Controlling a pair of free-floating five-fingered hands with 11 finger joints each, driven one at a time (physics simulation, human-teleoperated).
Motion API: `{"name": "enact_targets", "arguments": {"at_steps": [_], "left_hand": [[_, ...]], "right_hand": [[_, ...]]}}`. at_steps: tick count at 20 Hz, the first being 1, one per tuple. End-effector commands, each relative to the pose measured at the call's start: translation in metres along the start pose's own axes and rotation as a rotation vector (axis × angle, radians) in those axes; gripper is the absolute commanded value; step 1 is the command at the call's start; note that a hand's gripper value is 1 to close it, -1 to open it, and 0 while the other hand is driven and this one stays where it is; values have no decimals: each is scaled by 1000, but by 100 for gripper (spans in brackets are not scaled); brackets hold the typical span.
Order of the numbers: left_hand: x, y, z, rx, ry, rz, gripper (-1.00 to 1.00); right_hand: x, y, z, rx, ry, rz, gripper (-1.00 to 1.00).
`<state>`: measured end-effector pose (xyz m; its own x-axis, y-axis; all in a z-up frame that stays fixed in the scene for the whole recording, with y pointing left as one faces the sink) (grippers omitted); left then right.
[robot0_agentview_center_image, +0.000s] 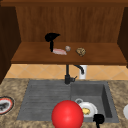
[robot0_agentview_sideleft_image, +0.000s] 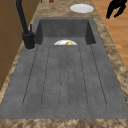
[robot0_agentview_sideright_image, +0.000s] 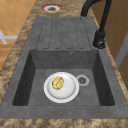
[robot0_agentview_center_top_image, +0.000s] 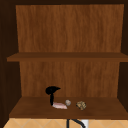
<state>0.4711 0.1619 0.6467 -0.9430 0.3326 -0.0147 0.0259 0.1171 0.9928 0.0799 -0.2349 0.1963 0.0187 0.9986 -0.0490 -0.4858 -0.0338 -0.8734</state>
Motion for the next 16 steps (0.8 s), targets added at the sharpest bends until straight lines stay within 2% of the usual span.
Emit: {"name": "enact_targets", "arguments": {"at_steps": [1,7,12,16], "left_hand": [[24,2,9,-20,19,-3,-100],[64,4,19,-36,18,17,-100],[109,5,20,-45,3,25,-100],[143,5,19,-33,3,16,-100]], "right_hand": [[0,0,0,0,0,0,0],[0,0,0,0,0,0,0],[0,0,0,0,0,0,0],[0,0,0,0,0,0,0]]}}
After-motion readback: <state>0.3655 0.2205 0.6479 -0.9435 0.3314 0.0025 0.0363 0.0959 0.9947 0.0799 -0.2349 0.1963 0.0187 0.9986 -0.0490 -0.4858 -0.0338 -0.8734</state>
